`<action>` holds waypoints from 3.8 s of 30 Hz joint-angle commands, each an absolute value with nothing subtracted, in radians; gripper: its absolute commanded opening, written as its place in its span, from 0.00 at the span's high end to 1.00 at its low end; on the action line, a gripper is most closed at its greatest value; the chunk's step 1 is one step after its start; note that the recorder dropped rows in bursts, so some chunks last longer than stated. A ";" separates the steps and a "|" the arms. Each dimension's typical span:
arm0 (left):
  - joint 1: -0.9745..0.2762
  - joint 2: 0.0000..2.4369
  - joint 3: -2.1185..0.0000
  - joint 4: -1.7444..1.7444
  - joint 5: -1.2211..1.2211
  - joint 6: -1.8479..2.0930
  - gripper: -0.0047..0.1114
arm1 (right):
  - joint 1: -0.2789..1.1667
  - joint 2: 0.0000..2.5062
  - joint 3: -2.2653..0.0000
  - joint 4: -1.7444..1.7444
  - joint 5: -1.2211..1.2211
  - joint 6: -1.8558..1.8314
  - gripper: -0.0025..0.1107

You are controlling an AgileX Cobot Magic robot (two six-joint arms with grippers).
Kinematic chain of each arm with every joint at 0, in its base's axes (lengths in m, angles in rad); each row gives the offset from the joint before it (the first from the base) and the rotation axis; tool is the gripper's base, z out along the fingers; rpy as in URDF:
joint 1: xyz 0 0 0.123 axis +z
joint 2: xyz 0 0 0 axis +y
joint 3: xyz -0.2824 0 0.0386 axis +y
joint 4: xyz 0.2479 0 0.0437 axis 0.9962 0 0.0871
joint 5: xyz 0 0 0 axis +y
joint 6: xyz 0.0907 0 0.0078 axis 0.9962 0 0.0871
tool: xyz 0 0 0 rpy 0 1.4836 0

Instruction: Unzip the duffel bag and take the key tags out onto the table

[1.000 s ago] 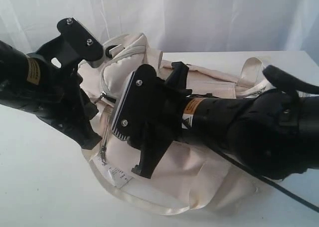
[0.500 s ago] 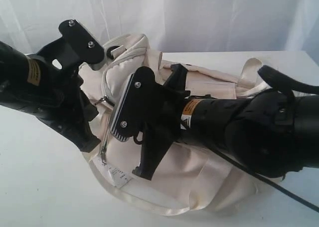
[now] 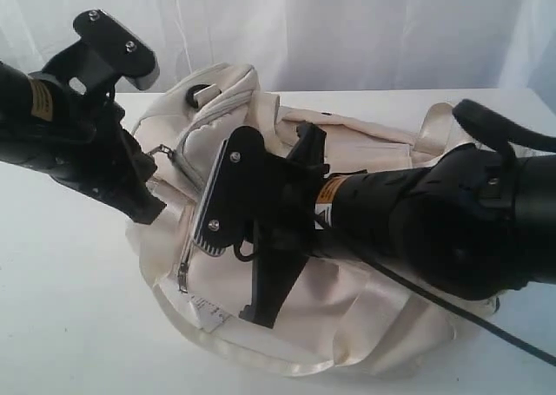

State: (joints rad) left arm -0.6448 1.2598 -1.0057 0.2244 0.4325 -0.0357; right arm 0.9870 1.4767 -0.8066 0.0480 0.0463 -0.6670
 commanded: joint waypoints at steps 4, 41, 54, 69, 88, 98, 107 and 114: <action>-0.589 1.246 -1.071 0.266 0.416 -0.044 0.96 | 0.991 1.463 -0.790 0.056 0.280 -0.646 0.98; -0.589 1.456 -1.300 0.261 0.442 -0.019 0.96 | 1.051 1.318 -0.720 0.056 0.578 -0.464 0.98; -0.589 1.418 -1.361 0.024 0.810 0.296 0.96 | 1.051 1.233 -0.782 0.053 0.342 -0.358 0.52; -0.589 1.378 -1.361 -0.106 0.838 0.434 0.96 | 1.057 1.440 -0.827 0.053 -0.208 -0.332 0.43; -0.589 1.378 -1.361 -0.100 0.784 0.445 0.96 | 1.057 1.607 -0.897 0.173 -0.170 -0.330 0.98; -0.589 1.490 -1.466 -0.082 0.754 0.445 0.96 | 1.057 1.607 -0.897 0.246 -0.075 -0.301 0.98; -0.573 1.647 -1.630 0.000 0.776 0.417 0.96 | 1.059 1.607 -0.897 0.264 -0.061 -0.224 0.98; -0.511 1.760 -1.741 -0.006 0.748 0.417 0.96 | 1.099 1.607 -0.897 0.264 -0.074 -0.216 0.98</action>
State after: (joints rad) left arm -0.5250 1.7434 -1.7031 -0.0091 0.8295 0.4285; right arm 1.0700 1.5981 -0.9041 0.2724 -0.1433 -0.2266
